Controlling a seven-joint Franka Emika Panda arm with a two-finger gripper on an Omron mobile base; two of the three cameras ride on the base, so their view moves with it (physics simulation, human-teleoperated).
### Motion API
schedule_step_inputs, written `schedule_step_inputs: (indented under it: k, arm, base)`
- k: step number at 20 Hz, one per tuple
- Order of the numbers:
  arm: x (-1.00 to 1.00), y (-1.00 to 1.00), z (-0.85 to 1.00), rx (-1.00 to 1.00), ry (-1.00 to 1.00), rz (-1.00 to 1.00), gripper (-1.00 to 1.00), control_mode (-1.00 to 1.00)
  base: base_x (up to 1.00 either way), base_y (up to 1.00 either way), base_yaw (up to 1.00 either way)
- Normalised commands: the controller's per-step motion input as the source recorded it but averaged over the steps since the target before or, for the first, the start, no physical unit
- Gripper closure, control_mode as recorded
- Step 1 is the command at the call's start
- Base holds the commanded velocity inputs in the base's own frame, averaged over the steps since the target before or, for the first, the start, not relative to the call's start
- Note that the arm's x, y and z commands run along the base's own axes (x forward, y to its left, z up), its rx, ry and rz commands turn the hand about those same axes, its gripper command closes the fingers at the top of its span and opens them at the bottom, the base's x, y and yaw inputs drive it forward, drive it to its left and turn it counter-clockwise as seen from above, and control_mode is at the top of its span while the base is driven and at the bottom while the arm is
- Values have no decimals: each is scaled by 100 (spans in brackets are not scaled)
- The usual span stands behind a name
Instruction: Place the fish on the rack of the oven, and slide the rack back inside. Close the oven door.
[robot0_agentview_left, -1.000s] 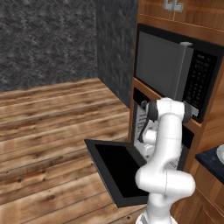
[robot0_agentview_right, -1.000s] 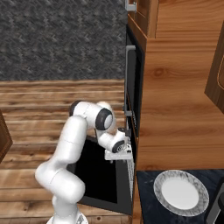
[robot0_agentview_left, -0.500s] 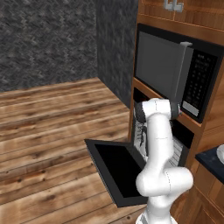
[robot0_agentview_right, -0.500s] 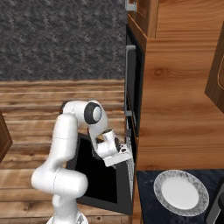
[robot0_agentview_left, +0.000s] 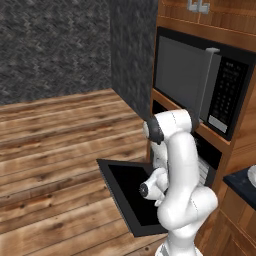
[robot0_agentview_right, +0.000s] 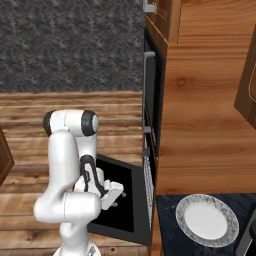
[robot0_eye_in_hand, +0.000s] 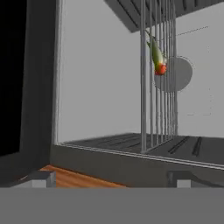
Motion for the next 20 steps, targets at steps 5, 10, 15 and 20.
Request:
schedule_step_inputs:
  k: [5,10,15,20]
  arm:
    - [8,93,100,-26,-14,-8,-100,-100]
    - [13,86,100,-19,-1,-7,-100,-100]
    - [10,71,100,-13,0,-9,-100,-100]
    - [2,61,100,-9,1,-10,-100,-100]
  base:
    - [0,0,0]
    - [0,0,0]
    - [0,0,0]
    - [0,0,0]
